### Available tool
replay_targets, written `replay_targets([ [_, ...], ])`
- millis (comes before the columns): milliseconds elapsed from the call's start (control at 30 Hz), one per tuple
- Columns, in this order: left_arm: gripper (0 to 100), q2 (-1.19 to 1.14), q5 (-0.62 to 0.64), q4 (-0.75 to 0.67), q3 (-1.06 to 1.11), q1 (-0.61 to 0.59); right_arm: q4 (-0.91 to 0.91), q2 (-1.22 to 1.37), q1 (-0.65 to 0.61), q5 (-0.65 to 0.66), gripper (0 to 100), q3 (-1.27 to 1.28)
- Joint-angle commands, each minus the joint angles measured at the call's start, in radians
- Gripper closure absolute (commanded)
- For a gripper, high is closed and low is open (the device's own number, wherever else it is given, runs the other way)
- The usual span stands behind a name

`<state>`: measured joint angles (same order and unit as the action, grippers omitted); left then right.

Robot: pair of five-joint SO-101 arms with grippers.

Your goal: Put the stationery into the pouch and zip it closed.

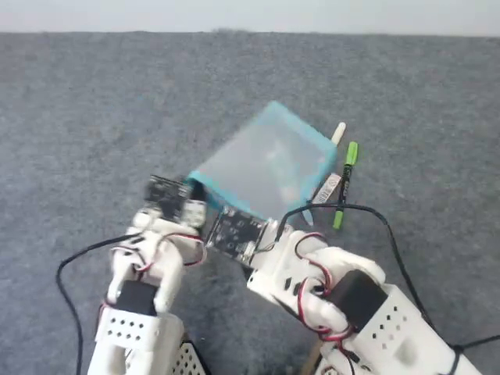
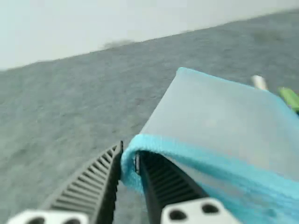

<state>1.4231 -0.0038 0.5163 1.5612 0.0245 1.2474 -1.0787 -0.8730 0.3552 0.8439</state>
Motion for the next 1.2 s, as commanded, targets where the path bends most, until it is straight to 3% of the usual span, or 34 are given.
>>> replay_targets([
  [0,99,0.014,0.038,0.068,-0.085,-0.137,-0.005,-0.025,0.067,-0.005,99.3,-0.008],
  [133,99,0.014,0.06,0.17,-0.11,-0.167,-0.005,-0.025,0.113,-0.009,99.3,-0.008],
  [400,99,0.014,0.029,0.235,-0.117,-0.229,-0.004,-0.025,0.209,-0.009,99.3,-0.008],
  [733,99,0.014,-0.012,0.308,-0.148,-0.275,0.007,-0.025,0.205,-0.002,99.1,-0.006],
  [800,99,0.014,-0.012,0.308,-0.148,-0.27,0.028,-0.036,0.15,0.009,93.9,-0.006],
  [900,99,0.014,-0.011,0.307,-0.148,-0.27,0.047,-0.036,0.042,0.034,76.0,-0.006],
  [967,99,0.014,-0.009,0.307,-0.145,-0.27,0.036,-0.036,0.038,0.028,65.5,-0.006],
  [1067,99,0.014,0.012,0.299,-0.142,-0.272,0.013,-0.024,0.11,-0.018,57.4,-0.009],
  [1167,99,0.012,0.015,0.287,-0.131,-0.275,-0.013,0.018,0.302,-0.077,56.4,-0.017],
])
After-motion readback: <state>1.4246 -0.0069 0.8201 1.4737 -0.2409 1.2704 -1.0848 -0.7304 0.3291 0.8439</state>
